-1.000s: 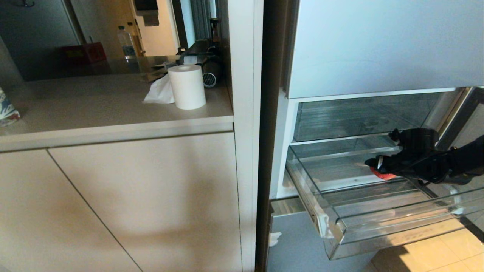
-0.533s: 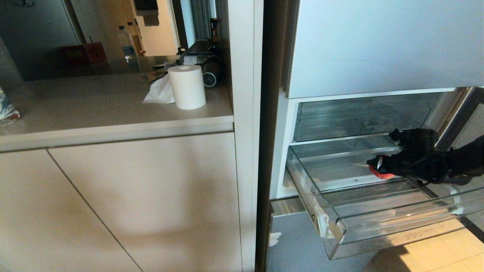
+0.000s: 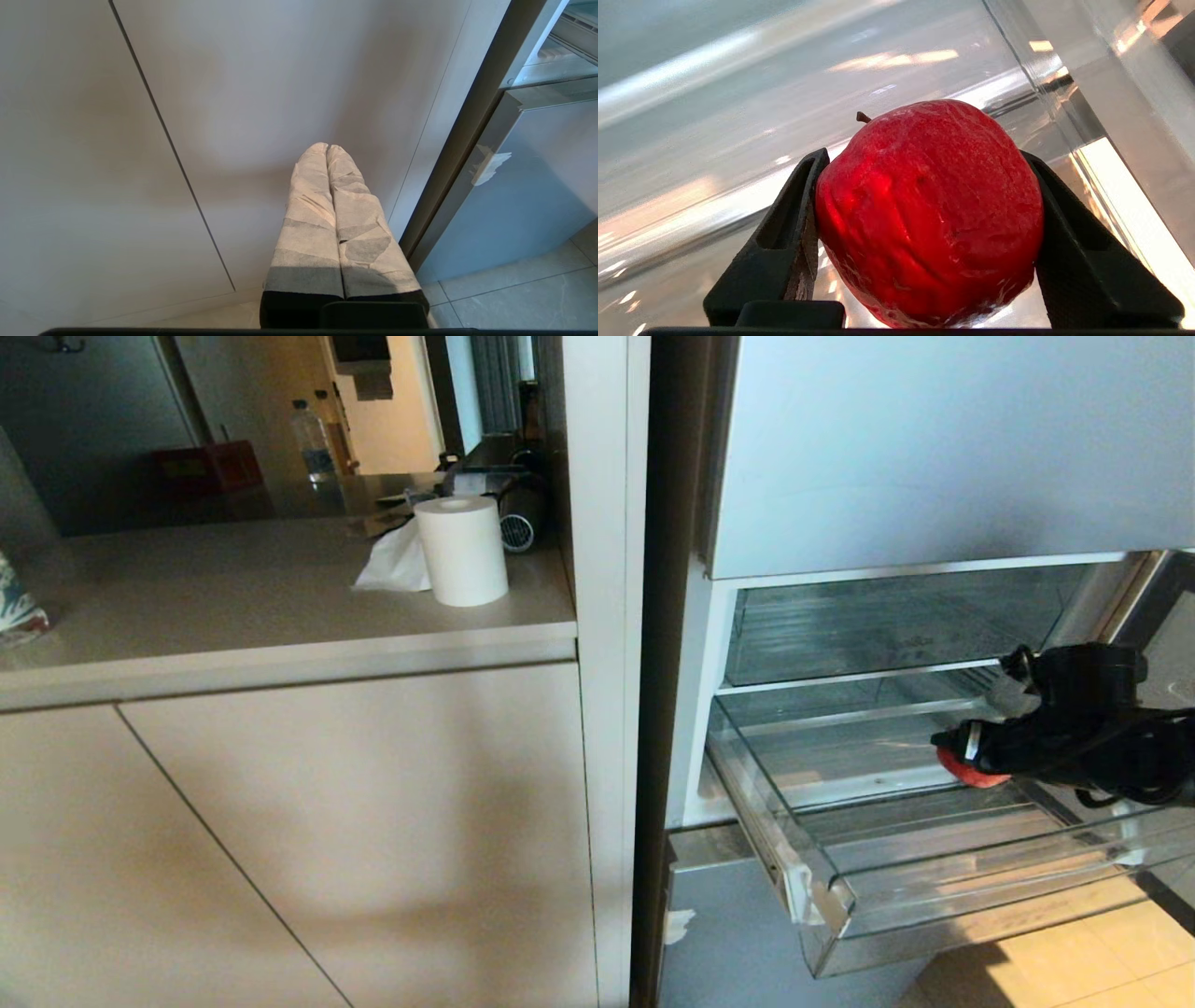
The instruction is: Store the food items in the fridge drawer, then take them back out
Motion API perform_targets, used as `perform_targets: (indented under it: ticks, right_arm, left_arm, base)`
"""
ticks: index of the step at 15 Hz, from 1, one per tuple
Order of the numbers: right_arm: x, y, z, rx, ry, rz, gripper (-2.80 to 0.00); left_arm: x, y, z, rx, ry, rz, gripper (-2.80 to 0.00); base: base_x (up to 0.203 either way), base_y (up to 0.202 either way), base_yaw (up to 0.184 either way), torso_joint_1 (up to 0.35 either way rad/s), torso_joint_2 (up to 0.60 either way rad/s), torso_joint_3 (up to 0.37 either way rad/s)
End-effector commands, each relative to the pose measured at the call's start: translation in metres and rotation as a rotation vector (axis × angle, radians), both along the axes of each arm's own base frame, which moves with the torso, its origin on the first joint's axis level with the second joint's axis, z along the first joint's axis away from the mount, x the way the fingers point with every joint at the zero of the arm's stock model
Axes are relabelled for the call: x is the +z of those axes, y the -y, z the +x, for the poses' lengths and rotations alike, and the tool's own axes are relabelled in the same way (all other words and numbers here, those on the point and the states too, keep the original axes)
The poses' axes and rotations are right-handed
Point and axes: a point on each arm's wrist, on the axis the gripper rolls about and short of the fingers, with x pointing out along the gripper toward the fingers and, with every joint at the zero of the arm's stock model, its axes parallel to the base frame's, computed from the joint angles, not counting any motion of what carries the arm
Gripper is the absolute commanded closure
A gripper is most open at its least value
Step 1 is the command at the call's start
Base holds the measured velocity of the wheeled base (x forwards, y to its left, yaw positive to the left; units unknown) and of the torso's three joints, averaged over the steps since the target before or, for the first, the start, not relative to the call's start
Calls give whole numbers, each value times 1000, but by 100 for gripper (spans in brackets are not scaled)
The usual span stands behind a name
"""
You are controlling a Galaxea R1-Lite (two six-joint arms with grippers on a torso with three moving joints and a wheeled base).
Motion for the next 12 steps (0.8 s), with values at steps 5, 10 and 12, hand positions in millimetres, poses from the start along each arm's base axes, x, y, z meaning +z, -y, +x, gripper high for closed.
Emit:
perform_targets:
  ticks: [5, 10, 12]
  right_arm:
    - [74, -15, -89, 23, 191, 16, 0]
    - [87, -23, -138, 21, 249, 18, 0]
    - [103, -31, -188, 23, 353, 2, 0]
  left_arm:
    - [0, 0, 0, 1, -2, 0, 0]
    - [0, 0, 0, 1, -1, 1, 0]
    - [0, 0, 0, 1, -1, 0, 0]
  base:
    - [0, 0, 0, 0, 0, 0]
    - [0, 0, 0, 0, 0, 0]
    - [0, 0, 0, 0, 0, 0]
